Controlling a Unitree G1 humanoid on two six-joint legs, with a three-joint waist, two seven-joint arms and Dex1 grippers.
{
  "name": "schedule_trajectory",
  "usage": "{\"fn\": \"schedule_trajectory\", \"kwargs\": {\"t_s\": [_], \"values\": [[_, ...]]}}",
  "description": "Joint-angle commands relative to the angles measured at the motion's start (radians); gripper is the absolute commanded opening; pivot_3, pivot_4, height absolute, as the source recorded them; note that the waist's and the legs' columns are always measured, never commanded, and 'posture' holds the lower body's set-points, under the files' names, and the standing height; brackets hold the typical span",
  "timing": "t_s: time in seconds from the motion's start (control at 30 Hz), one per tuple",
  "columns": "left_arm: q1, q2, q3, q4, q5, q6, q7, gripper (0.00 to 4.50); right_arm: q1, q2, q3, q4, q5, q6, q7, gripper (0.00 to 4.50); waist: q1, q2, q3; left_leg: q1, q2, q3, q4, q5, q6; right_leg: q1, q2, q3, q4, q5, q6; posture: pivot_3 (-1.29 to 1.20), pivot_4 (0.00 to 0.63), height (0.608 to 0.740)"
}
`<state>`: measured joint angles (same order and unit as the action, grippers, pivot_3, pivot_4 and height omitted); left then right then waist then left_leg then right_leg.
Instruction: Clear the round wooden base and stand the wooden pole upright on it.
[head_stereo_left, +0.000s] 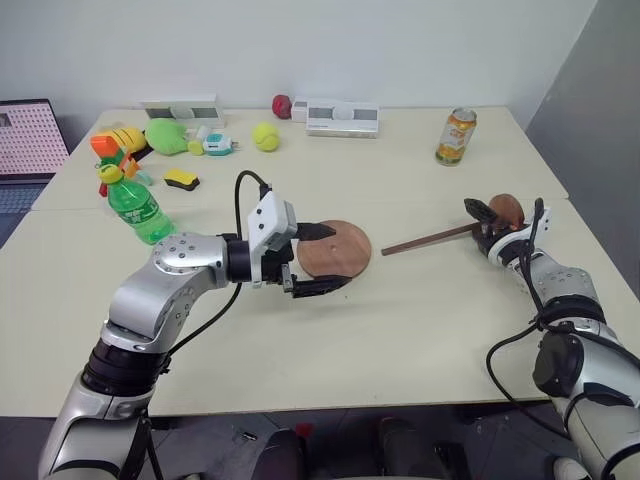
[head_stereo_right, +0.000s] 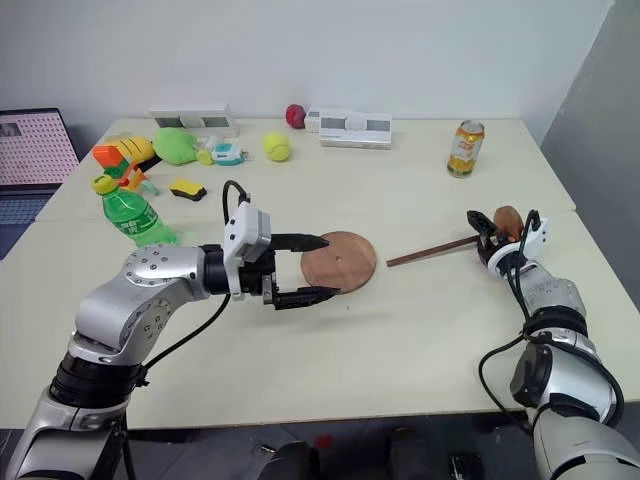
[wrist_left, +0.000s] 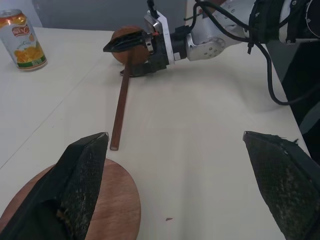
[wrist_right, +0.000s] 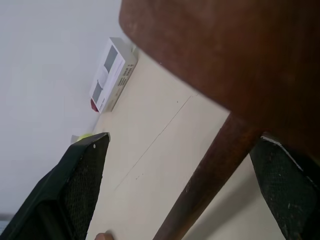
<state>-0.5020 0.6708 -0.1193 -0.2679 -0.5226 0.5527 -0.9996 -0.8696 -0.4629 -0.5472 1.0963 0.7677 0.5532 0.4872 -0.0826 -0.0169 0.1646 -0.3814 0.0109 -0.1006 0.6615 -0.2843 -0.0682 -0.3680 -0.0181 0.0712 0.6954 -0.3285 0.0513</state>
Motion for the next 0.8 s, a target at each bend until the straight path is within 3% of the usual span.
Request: {"fn": "schedule_trajectory", "kwargs": {"t_s": [0.03,0.2,0.4,0.57,0.7,0.8], "values": [[0.014,0.002,0.028,-0.046,0.003,-0.018,0.008,4.5,0.004,-0.021,-0.011,0.064,-0.04,-0.02,0.01,3.47,0.0,0.0,0.0,0.0,0.0,0.0,0.0,0.0,0.0,0.0,0.0,0.0,0.0,0.0,0.0,0.0,0.15,0.74],[0.022,0.002,0.033,-0.049,0.006,-0.022,0.014,4.5,0.0,-0.031,-0.018,0.087,-0.068,-0.025,0.03,2.02,0.001,0.0,0.0,-0.001,0.0,-0.001,-0.001,0.0,0.0,-0.001,0.0,-0.001,-0.002,0.0,0.0,0.0,0.15,0.74],[0.017,-0.003,0.034,-0.037,0.013,-0.032,0.009,4.5,-0.004,-0.036,-0.03,0.081,-0.072,-0.018,0.043,0.76,0.002,-0.001,-0.001,-0.001,0.0,-0.002,-0.001,0.0,0.0,0.001,0.0,-0.002,-0.003,0.0,0.0,0.0,0.15,0.74],[0.053,0.013,0.086,-0.059,-0.015,-0.014,0.025,4.5,-0.025,-0.038,-0.031,-0.112,-0.03,0.098,0.078,0.56,0.001,0.002,0.001,-0.001,-0.001,-0.002,-0.001,0.0,0.0,0.001,-0.001,-0.001,-0.003,0.0,0.0,0.0,0.15,0.74],[0.156,-0.006,0.199,-0.123,-0.065,0.004,0.101,4.5,0.033,0.012,0.053,-0.572,0.023,0.251,0.041,0.34,-0.002,0.007,0.004,-0.005,0.001,0.0,-0.002,0.0,0.0,-0.005,-0.001,0.0,-0.001,0.0,0.0,0.0,0.15,0.74],[0.362,-0.061,0.267,-0.245,-0.049,-0.055,0.185,4.5,0.007,0.091,0.119,-0.9,0.071,0.321,-0.089,0.34,-0.008,0.009,0.004,-0.008,0.002,-0.004,-0.002,0.0,0.0,-0.008,-0.001,-0.001,0.0,0.0,0.0,0.0,0.15,0.74]]}}
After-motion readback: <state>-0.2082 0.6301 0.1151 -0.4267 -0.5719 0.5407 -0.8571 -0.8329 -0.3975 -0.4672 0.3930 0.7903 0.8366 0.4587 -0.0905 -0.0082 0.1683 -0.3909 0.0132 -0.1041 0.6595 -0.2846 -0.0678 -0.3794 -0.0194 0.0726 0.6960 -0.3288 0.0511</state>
